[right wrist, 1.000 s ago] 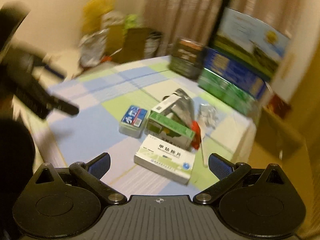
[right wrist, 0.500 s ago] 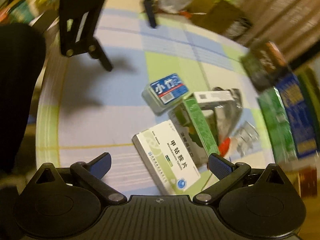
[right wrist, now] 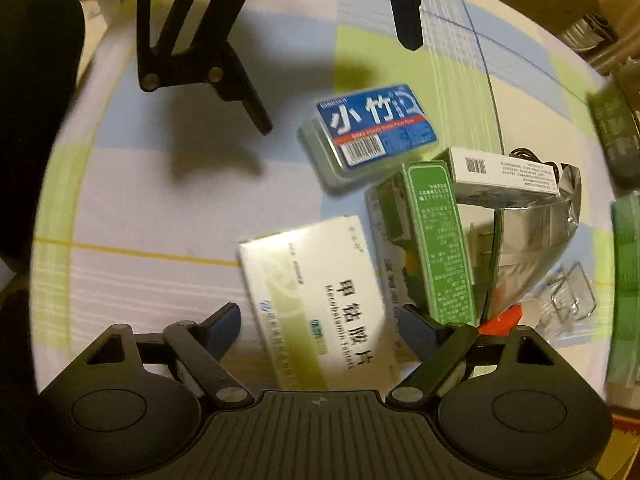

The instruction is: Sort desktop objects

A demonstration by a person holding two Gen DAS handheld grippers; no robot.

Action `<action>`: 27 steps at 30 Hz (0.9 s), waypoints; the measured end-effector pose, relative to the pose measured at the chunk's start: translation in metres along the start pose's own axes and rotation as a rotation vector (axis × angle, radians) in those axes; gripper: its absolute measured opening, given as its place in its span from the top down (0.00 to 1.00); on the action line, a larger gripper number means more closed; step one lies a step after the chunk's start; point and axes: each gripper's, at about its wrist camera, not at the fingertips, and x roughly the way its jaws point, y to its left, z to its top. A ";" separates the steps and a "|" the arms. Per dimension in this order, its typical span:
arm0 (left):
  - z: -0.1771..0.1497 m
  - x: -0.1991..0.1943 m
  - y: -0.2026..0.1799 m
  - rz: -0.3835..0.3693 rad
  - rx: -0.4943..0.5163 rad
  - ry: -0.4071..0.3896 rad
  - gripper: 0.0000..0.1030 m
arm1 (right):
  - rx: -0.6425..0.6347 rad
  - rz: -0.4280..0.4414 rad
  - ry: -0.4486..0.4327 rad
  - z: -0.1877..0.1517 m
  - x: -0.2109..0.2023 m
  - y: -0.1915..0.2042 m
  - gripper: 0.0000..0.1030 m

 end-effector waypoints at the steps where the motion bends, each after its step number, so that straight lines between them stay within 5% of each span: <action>1: 0.000 0.004 0.001 -0.008 0.002 -0.002 0.01 | -0.004 0.007 0.009 0.000 0.003 -0.003 0.18; 10: 0.003 0.032 0.013 -0.073 -0.006 0.001 0.01 | 0.048 0.101 0.073 0.003 0.020 -0.022 0.27; 18: 0.007 0.050 0.021 -0.095 -0.024 0.011 0.01 | 0.143 0.094 0.095 0.007 0.015 -0.021 0.28; 27: 0.006 0.048 0.016 -0.091 -0.122 0.051 0.16 | 0.506 0.041 0.085 0.008 0.000 -0.014 0.30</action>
